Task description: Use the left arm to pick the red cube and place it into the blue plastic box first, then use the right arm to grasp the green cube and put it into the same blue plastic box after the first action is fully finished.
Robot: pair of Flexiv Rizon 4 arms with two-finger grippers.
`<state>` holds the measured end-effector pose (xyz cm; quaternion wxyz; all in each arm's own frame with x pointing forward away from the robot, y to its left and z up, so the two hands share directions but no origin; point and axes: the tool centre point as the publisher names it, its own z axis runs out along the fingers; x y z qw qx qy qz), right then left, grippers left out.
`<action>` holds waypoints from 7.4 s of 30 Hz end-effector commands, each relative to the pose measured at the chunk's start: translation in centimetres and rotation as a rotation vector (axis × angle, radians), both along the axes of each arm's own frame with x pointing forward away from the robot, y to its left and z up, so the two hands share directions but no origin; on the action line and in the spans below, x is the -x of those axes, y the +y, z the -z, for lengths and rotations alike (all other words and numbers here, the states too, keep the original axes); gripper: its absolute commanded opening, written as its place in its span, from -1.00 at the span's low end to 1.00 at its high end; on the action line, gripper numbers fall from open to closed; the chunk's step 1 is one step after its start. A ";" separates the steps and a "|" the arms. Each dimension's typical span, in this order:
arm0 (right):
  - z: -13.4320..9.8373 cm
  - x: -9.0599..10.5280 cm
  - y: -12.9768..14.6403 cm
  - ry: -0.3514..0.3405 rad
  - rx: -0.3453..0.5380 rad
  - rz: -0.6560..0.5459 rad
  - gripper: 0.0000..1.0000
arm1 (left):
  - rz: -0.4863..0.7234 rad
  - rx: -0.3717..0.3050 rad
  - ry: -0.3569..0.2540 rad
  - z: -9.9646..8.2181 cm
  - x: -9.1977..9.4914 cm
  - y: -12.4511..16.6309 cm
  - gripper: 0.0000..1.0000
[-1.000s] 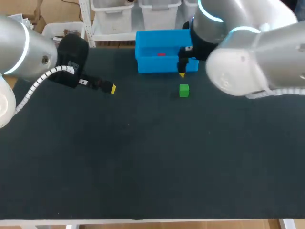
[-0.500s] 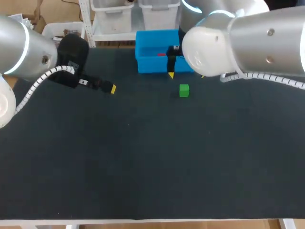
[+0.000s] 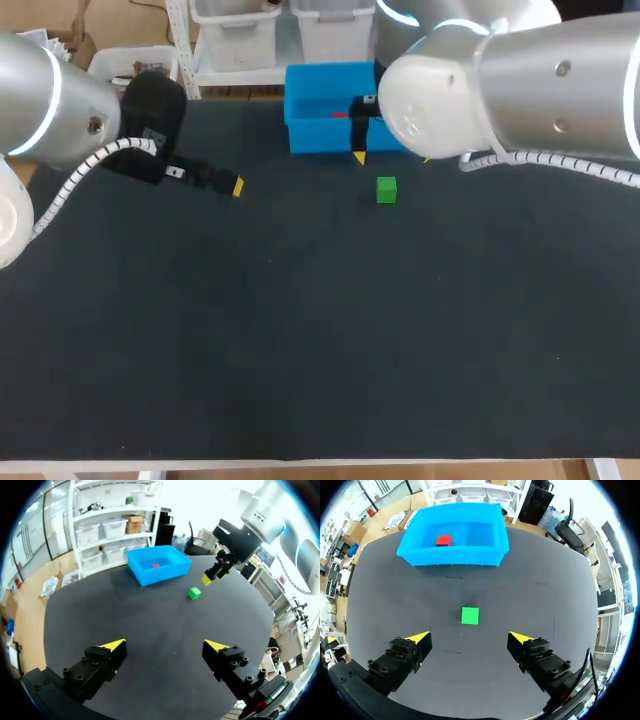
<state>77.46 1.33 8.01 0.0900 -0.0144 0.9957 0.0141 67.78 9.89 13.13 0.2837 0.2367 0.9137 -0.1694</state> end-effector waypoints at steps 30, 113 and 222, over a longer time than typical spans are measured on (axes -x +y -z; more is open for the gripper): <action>8.1 -3.2 0.9 -0.050 -0.013 0.021 1.00 | 0.005 0.005 0.000 0.1 -0.1 0.1 1.00; -3.6 -4.0 -1.4 -0.360 -0.120 -0.015 -1.00 | 0.005 0.005 0.000 0.1 -0.1 0.1 1.00; 0.2 -19.5 1.9 -0.443 -0.211 -0.074 1.00 | 0.005 0.005 0.000 0.1 -0.1 0.1 1.00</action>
